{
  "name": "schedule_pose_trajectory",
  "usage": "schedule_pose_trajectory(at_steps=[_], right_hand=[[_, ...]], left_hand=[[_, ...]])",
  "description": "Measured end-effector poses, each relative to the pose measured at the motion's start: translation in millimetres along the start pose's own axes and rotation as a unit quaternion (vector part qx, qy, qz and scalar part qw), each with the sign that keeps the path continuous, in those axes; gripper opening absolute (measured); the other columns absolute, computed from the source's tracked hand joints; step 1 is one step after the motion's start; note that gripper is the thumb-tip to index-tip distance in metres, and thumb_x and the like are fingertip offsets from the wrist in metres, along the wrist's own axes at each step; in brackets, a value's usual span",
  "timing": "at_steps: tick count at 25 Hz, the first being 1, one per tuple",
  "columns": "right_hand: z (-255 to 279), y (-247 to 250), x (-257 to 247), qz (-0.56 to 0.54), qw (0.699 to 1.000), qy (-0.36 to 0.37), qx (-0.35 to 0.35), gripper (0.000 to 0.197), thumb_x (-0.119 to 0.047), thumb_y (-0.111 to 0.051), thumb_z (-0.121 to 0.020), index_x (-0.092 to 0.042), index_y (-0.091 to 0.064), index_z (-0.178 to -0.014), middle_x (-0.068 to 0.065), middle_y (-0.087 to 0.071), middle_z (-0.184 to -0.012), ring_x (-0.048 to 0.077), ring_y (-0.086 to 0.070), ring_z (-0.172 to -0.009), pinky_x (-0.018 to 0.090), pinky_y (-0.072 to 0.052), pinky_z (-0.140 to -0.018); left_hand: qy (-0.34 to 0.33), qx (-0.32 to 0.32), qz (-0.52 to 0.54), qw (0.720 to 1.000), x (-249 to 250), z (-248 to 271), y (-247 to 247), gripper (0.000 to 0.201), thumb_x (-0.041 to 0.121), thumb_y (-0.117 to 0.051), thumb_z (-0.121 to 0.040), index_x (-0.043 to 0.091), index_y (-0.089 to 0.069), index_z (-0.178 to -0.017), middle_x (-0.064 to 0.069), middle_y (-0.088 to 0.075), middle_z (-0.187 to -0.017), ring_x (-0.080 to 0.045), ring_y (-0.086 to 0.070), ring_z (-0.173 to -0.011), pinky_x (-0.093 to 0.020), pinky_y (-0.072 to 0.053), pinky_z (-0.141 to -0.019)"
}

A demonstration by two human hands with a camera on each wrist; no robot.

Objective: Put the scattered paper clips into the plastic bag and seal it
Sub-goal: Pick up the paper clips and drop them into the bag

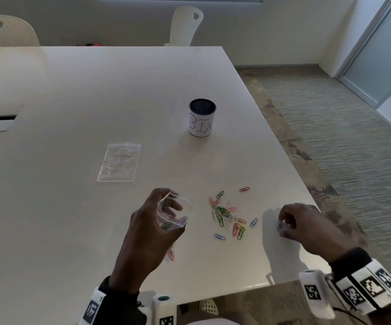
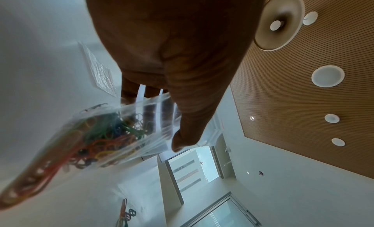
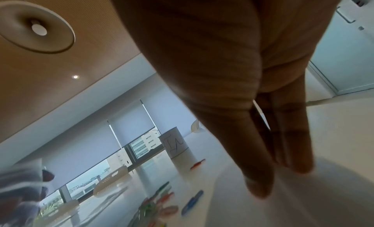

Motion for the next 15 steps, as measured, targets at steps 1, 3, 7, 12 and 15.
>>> schedule_pose_trajectory(at_steps=[1, 3, 7, 12, 15], right_hand=[[0.7, -2.6, -1.1, -0.013, 1.000, -0.001, 0.019, 0.024, -0.008, -0.086, -0.078, -0.025, -0.069, -0.082, -0.005, -0.070, -0.079, 0.011, -0.065, -0.071, 0.023, -0.050, -0.066], [-0.1, -5.9, -13.5, -0.030, 0.998, 0.007, 0.058, 0.018, -0.005, -0.082, -0.080, -0.021, -0.074, -0.080, 0.000, -0.073, -0.082, 0.016, -0.067, -0.074, 0.025, -0.051, -0.071], [-4.7, -23.9, -70.3, -0.062, 0.992, 0.082, 0.070, 0.004, -0.011, -0.079, -0.087, -0.015, -0.078, -0.087, 0.000, -0.073, -0.085, 0.011, -0.065, -0.074, 0.020, -0.051, -0.069], [-12.4, -22.5, -100.3, -0.139, 0.983, 0.108, 0.050, 0.023, -0.026, -0.075, -0.093, -0.015, -0.071, -0.114, 0.001, -0.072, -0.105, 0.015, -0.069, -0.092, 0.031, -0.061, -0.083], [-9.5, -32.9, -108.4, -0.031, 0.994, 0.107, 0.014, 0.064, -0.049, -0.074, -0.089, -0.019, -0.055, -0.142, 0.002, -0.059, -0.130, 0.019, -0.059, -0.119, 0.033, -0.052, -0.101]], left_hand=[[0.000, -0.006, -0.002, 1.000, 0.8, -0.5, -3.1, 0.047, 0.016, -0.088, -0.081, 0.037, -0.060, -0.113, 0.019, -0.074, -0.096, -0.006, -0.073, -0.087, -0.008, -0.054, -0.070], [-0.002, -0.017, -0.006, 1.000, 2.8, -1.9, -8.7, 0.047, 0.017, -0.087, -0.081, 0.037, -0.060, -0.113, 0.019, -0.074, -0.097, -0.006, -0.072, -0.088, -0.008, -0.055, -0.070], [-0.007, -0.029, -0.015, 0.999, 6.3, -4.0, -16.1, 0.046, 0.017, -0.087, -0.082, 0.038, -0.059, -0.112, 0.019, -0.073, -0.097, -0.005, -0.072, -0.088, -0.008, -0.054, -0.071], [-0.006, -0.031, -0.022, 0.999, 7.4, -2.6, -16.0, 0.047, 0.017, -0.087, -0.081, 0.037, -0.059, -0.113, 0.018, -0.073, -0.097, -0.008, -0.072, -0.088, -0.008, -0.053, -0.072], [-0.003, -0.027, -0.026, 0.999, 6.3, -2.8, -13.0, 0.048, 0.016, -0.087, -0.081, 0.038, -0.060, -0.113, 0.020, -0.073, -0.097, -0.006, -0.072, -0.088, -0.006, -0.052, -0.072]])
Point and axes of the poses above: each hand's wrist, its own z-axis away from the middle knuckle, its own y-axis out of the back of the hand, x = y × z, the point moved 10 cm from there along -z, towards the middle knuckle
